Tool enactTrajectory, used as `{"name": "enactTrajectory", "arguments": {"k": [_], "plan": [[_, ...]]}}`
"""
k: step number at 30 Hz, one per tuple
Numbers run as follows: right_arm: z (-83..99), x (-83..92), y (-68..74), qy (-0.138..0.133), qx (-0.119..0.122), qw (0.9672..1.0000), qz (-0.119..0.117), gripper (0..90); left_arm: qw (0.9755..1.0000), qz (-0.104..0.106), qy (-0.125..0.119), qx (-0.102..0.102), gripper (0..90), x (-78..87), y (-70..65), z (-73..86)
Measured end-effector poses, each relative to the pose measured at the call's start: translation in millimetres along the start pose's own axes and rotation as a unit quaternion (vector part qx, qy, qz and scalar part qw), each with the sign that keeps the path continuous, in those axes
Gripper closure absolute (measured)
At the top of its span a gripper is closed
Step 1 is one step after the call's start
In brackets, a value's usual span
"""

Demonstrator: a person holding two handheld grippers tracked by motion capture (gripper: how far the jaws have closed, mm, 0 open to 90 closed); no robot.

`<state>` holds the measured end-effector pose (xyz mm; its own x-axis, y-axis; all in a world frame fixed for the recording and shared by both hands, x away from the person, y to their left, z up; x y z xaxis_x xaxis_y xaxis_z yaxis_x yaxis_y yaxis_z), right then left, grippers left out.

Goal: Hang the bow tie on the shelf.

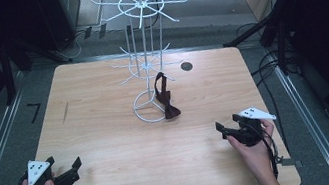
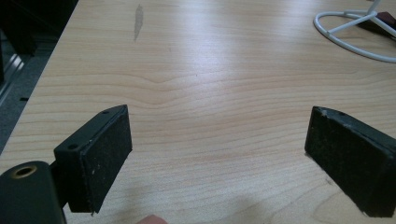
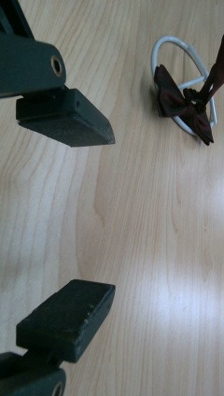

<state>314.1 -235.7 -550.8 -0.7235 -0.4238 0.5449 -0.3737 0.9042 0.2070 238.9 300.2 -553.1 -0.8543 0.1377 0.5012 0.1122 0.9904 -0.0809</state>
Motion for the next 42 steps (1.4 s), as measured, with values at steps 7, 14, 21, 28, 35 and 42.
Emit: {"name": "enactTrajectory", "arguments": {"k": [7, 14, 21, 28, 35, 42], "plan": [[8.3, 9.5, -12.2, -0.001, -0.011, 0.9999, 0.008, 22.2, 1.0, 0.0, 0.0, 0.0, 8.0, 0.0, -0.1, 0.0], [15.6, 20.1, -26.9, -0.007, -0.022, 0.9996, 0.019, 21.0, 1.0, 0.0, 0.0, 0.0, 8.0, 0.3, 0.0, 0.0], [20.9, 29.9, -39.9, -0.011, -0.031, 0.9991, 0.026, 18.8, 1.0, -0.001, 0.0, -0.001, 8.0, 0.3, 0.2, 0.0], [28.5, 39.6, -52.3, -0.016, -0.045, 0.9985, 0.028, 15.0, 1.0, -0.002, -0.002, 0.001, 8.0, 0.4, 0.2, -0.1], [38.6, 51.4, -68.0, -0.016, -0.058, 0.9973, 0.043, 15.0, 1.0, -0.002, -0.002, 0.0, 8.0, 0.4, 0.0, -0.1], [48.1, 65.4, -85.6, -0.018, -0.071, 0.9956, 0.058, 15.0, 1.0, -0.003, -0.002, 0.0, 8.0, 0.5, 0.0, -0.1]]}}
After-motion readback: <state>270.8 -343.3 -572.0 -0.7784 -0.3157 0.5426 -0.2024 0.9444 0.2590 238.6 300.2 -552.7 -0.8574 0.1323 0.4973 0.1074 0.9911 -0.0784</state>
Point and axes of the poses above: each handheld gripper's, and its own axes: x roughly backward along the jaws, z roughly out of its underside, y roughly to its left, the point moved 6 cm from there along -x, roughly forward along the jaws, and after that the axes turned 2 degrees about -z, right-handed, at the moved point
